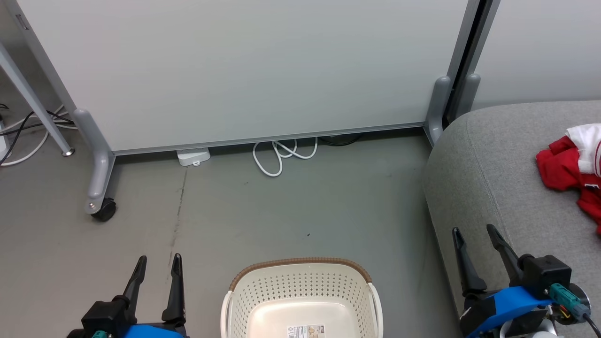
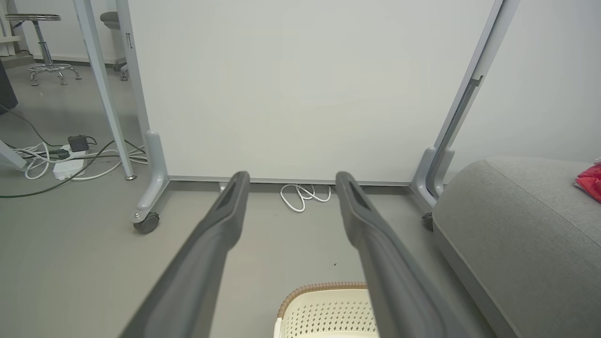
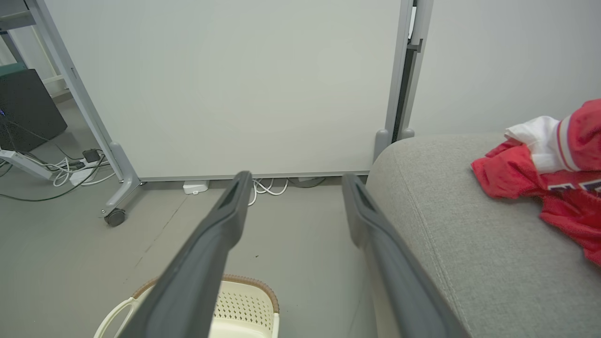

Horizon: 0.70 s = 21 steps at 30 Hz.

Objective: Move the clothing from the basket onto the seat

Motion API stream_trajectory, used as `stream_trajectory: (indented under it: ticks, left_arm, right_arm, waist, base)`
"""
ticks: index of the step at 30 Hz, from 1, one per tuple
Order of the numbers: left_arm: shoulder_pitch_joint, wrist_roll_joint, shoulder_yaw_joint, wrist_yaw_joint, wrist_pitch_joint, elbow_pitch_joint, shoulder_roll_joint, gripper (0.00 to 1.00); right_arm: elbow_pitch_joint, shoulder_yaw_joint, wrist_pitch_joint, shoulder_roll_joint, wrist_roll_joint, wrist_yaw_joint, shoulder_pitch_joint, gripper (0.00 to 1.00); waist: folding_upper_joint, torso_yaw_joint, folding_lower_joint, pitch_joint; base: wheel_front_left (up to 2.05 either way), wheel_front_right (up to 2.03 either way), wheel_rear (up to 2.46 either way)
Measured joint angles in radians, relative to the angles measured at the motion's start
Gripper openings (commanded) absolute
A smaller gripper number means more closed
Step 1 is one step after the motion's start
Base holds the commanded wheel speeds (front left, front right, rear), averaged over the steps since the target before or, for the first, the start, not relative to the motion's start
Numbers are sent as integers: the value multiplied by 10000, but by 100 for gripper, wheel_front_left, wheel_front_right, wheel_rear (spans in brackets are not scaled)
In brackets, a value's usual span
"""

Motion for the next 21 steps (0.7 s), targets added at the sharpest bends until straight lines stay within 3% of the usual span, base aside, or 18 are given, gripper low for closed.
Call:
stream_trajectory:
  ticks: [8, 9, 17, 21]
  left_arm:
    - [-58, -146, -117, 0, 0, 65, 88, 100]
    - [-64, -201, -140, 0, -2, 63, 102, 0]
    - [348, -207, -146, 0, 61, 732, -148, 0]
    - [380, -834, -100, 0, 247, 765, -201, 0]
  right_arm:
    - [-6, 46, 10, 0, -19, 0, 0, 100]
    - [-10, 63, 36, 0, -19, 0, 0, 0]
    - [744, 61, 98, 52, 21, 0, 255, 0]
    - [817, 15, 238, 61, 696, 0, 271, 0]
  waist:
    - [0, 66, 2, 85]
    - [0, 66, 2, 97]
    - [0, 66, 4, 100]
    - [0, 55, 4, 97]
  base:
    - [0, 0, 0]
    - [0, 0, 0]
    - [0, 0, 0]
    - [0, 0, 0]
